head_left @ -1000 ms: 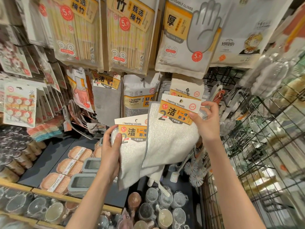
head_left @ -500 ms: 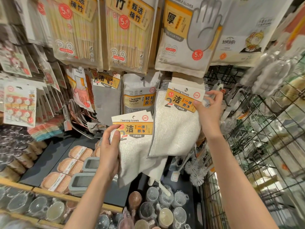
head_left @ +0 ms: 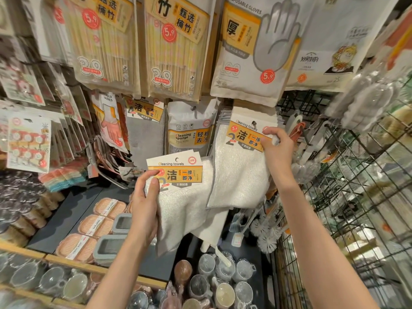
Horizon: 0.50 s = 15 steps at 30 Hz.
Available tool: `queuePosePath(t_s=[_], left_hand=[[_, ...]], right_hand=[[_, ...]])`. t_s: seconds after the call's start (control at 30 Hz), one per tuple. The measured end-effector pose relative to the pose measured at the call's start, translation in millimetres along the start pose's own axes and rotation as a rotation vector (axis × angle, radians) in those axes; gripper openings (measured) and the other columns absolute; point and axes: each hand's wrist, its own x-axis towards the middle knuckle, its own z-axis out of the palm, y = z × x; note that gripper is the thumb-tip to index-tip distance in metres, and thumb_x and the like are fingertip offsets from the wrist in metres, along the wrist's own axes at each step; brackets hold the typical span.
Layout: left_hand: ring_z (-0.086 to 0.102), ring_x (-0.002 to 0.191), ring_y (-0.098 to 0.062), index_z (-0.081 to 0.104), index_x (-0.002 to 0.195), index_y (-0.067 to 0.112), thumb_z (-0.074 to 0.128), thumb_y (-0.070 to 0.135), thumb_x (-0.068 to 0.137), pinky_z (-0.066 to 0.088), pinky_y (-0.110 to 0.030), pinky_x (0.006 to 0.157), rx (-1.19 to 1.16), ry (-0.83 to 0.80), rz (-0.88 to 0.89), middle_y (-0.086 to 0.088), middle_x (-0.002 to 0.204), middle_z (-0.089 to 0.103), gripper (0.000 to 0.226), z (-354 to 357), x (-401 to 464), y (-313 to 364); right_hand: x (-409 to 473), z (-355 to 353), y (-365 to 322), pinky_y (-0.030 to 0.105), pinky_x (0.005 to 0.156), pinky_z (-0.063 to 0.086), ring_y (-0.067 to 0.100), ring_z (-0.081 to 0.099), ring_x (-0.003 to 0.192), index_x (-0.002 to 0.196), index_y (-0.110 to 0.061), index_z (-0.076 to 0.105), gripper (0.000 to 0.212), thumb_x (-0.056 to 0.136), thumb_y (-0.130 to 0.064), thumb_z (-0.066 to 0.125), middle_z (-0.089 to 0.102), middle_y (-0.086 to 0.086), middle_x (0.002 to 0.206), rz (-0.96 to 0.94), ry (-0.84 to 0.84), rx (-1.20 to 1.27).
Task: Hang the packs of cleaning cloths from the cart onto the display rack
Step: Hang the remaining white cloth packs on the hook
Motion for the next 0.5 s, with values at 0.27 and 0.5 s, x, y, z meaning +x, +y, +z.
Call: queuePosePath(t_s=[0.27,0.5], left_hand=[[0.064,0.102,-0.024,0.064,0.095,0.03,0.056,0.002,0.092,0.054,-0.031,0.084,-0.114,-0.007,-0.038,-0.018,0.121,0.065,0.029,-4.2,-0.9,9.3],[0.066,0.099,-0.024,0.062,0.099,0.029,0.053,-0.006,0.089,0.057,-0.025,0.072,-0.121,-0.019,-0.069,-0.016,0.118,0.067,0.037,-4.5,-4.3,10.4]], right_hand=[[10.0,5.8,1.3,-0.008,0.08,0.025,0.008,0.046,0.105,0.099,-0.008,0.062,0.022,0.081,0.006,0.062,0.055,0.008,0.115,-0.034,0.035,-0.125],[11.7,7.0,1.5,-0.002,0.082,0.025,0.014,0.048,0.113,0.104,-0.01,0.061,0.023,0.084,0.001,0.062,0.052,0.008,0.12,-0.026,0.003,-0.194]])
